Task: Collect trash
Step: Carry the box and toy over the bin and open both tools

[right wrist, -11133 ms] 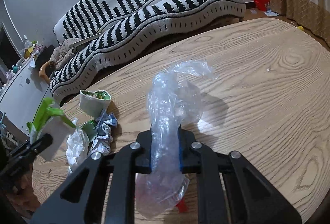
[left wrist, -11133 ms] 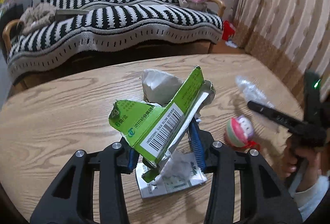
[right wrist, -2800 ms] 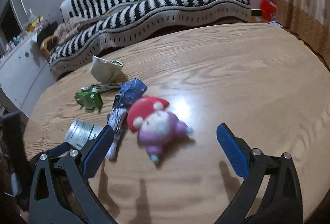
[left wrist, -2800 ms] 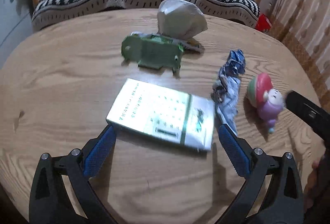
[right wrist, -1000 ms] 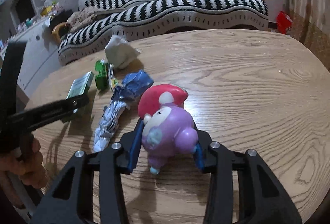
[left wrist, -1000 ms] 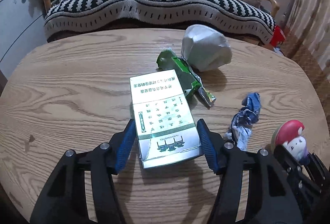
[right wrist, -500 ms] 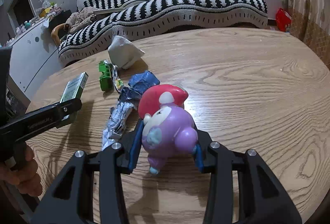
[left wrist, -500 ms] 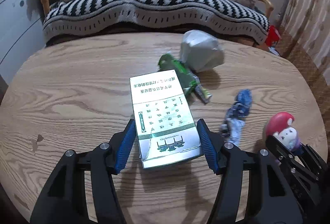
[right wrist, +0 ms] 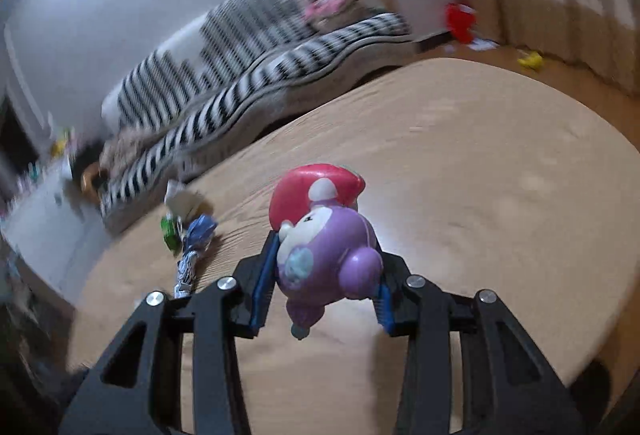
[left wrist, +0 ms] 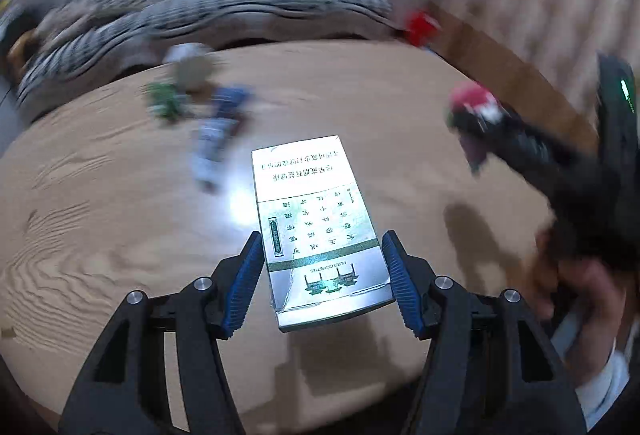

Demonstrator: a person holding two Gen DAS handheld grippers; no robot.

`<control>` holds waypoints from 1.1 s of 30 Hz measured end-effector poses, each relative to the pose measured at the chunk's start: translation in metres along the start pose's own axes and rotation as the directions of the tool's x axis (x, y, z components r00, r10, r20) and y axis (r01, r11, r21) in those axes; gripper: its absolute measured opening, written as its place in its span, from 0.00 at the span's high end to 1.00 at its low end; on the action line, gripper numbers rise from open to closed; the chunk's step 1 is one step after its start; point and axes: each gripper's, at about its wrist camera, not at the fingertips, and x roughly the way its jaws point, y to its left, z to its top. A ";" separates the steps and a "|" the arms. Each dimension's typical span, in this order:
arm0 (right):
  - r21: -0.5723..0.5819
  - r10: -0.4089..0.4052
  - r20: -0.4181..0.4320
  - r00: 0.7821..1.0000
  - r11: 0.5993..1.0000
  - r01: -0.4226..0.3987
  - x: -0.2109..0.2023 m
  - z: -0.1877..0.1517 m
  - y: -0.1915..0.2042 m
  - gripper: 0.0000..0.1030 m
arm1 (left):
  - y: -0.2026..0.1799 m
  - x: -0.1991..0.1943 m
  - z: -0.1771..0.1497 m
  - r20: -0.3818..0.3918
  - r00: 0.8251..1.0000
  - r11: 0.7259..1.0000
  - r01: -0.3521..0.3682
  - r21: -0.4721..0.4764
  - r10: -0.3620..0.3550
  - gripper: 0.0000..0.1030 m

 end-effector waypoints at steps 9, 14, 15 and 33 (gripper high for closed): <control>0.221 -0.209 -0.097 0.973 0.949 0.226 -0.133 -0.074 -0.190 0.60 | -0.178 0.011 -0.048 -0.162 0.958 0.931 0.273 0.243 -0.238 0.43; 0.283 -0.225 -0.169 0.960 0.922 0.265 -0.142 -0.111 -0.230 0.60 | -0.226 0.044 -0.076 -0.271 0.937 0.906 0.298 0.300 -0.219 0.43; 0.299 -0.215 -0.174 0.961 0.918 0.260 -0.142 -0.114 -0.234 0.60 | -0.230 0.047 -0.079 -0.279 0.936 0.903 0.297 0.310 -0.212 0.43; 0.337 -0.295 -0.165 0.941 0.880 0.335 -0.142 -0.107 -0.240 0.07 | -0.212 0.065 -0.052 -0.374 0.904 0.891 0.333 0.308 -0.209 0.06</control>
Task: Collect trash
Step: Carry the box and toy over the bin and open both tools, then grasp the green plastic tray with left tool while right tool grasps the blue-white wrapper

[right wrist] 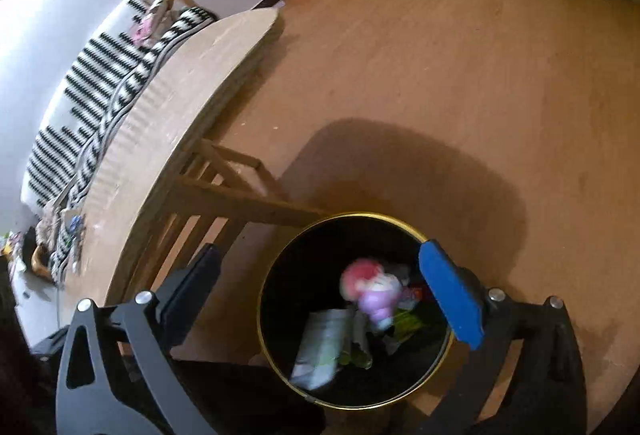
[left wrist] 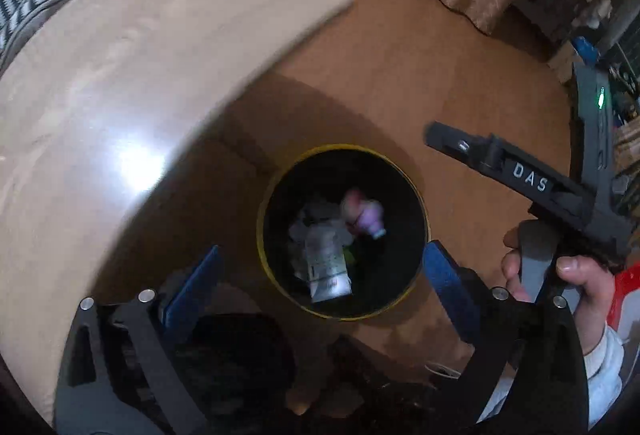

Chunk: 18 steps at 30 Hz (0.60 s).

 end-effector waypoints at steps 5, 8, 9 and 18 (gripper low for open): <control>-0.047 -0.014 0.024 1.000 0.999 0.015 0.000 0.000 0.022 0.07 | 0.070 -0.060 -0.010 0.157 0.977 0.981 -0.119 -0.156 0.143 0.06; -0.111 0.017 0.016 1.000 0.994 -0.015 0.005 0.002 0.058 0.07 | 0.131 -0.095 -0.031 0.199 0.953 0.937 -0.156 -0.314 0.226 0.06; -0.140 0.032 0.011 0.999 0.990 -0.030 0.007 0.004 0.074 0.07 | 0.157 -0.107 -0.043 0.198 0.944 0.909 -0.173 -0.380 0.263 0.06; -0.453 0.184 -0.075 0.980 0.869 -0.198 0.040 -0.016 0.282 0.07 | 0.291 -0.151 -0.122 0.130 0.896 0.716 -0.244 -0.654 0.425 0.06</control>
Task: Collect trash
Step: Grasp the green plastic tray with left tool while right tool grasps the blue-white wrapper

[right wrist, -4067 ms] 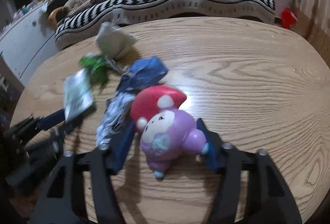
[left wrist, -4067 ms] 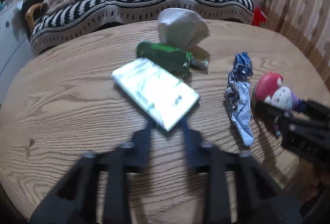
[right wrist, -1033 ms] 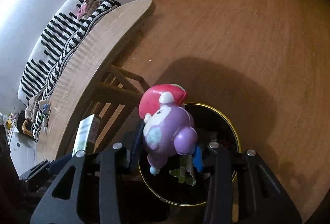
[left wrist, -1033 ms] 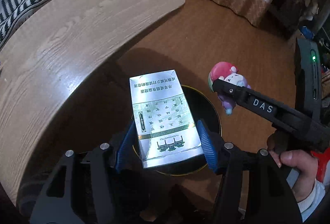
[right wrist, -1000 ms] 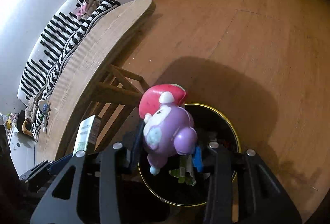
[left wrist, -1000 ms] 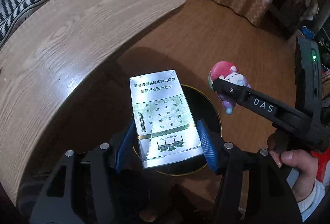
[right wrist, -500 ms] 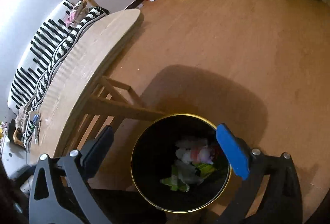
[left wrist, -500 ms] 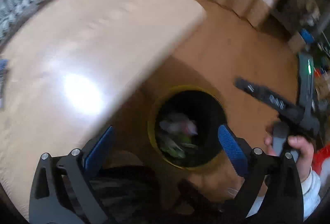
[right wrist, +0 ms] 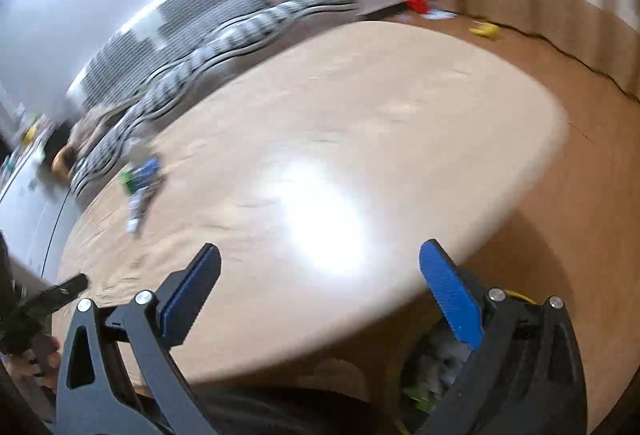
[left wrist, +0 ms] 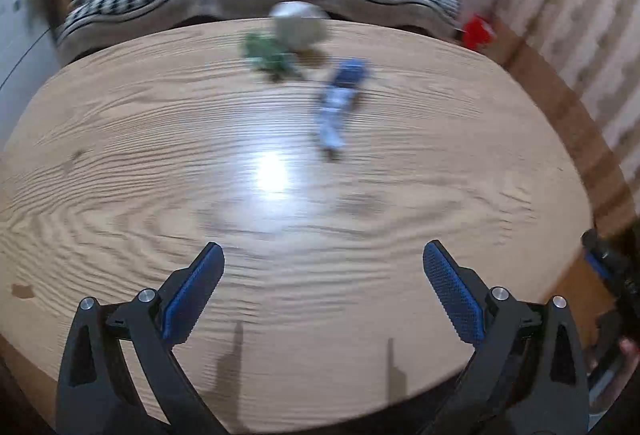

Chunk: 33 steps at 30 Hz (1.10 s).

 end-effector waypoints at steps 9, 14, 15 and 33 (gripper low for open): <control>-0.217 0.088 -0.099 0.991 0.970 -0.108 0.099 0.029 0.168 0.07 | 0.076 0.029 0.014 -0.013 0.997 0.991 -0.076 -0.111 0.075 0.06; -0.280 0.047 -0.131 0.990 0.957 -0.082 0.152 0.042 0.217 0.07 | 0.093 0.051 0.028 -0.027 0.999 0.984 -0.051 -0.168 0.047 0.06; -0.286 0.042 -0.137 0.990 0.955 -0.080 0.159 0.044 0.223 0.07 | 0.095 0.053 0.029 -0.023 0.998 0.984 -0.061 -0.170 0.058 0.06; -0.396 -0.194 -0.060 0.979 0.905 0.155 0.236 0.079 0.202 0.07 | 0.090 0.114 0.122 0.010 0.999 0.979 -0.038 -0.201 0.041 0.06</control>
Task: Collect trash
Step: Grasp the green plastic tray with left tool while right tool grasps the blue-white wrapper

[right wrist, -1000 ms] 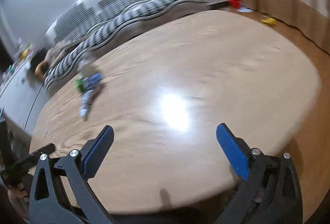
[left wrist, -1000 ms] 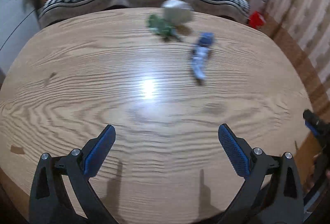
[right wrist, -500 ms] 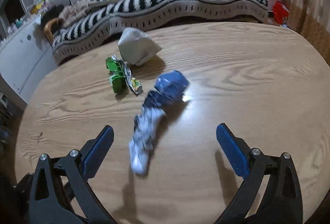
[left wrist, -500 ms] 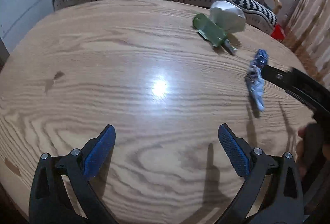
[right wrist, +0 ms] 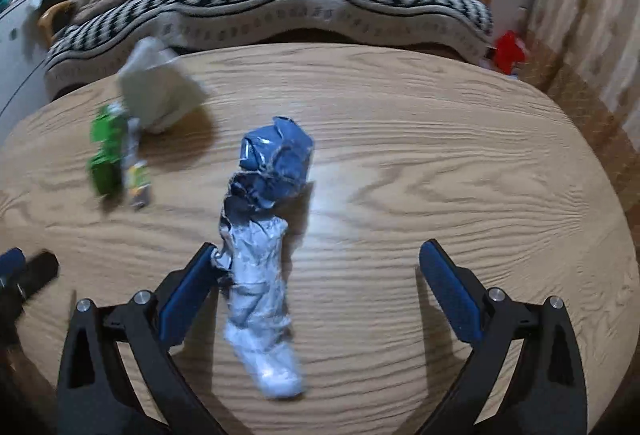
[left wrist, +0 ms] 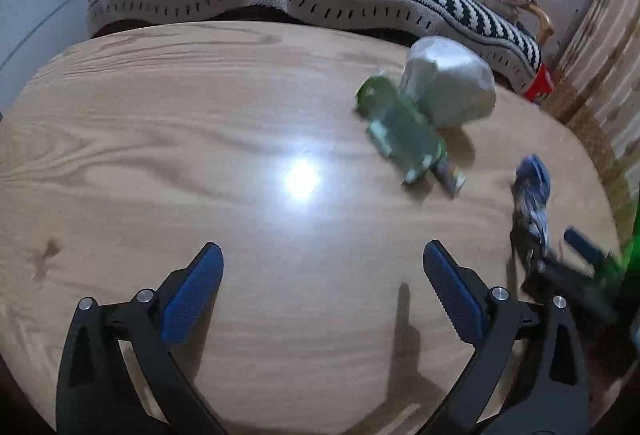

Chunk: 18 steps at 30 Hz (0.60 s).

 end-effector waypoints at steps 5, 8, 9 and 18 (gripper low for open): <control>0.030 0.036 -0.014 0.999 0.999 -0.035 0.003 0.000 -0.008 0.07 | -0.018 0.014 0.025 0.028 0.999 0.999 0.041 -0.019 -0.040 0.06; 0.024 0.041 -0.013 0.999 0.999 -0.040 0.003 0.002 -0.005 0.07 | -0.027 0.028 0.036 0.030 0.999 0.999 0.032 -0.005 -0.032 0.06; 0.022 0.042 -0.013 0.999 0.999 -0.041 0.001 0.001 -0.003 0.07 | -0.028 0.031 0.039 0.032 0.999 1.000 0.025 -0.005 -0.025 0.06; -0.008 0.073 0.008 0.997 0.997 -0.073 -0.007 -0.003 0.008 0.20 | -0.032 0.042 0.049 0.071 0.997 0.998 -0.031 0.049 0.027 0.06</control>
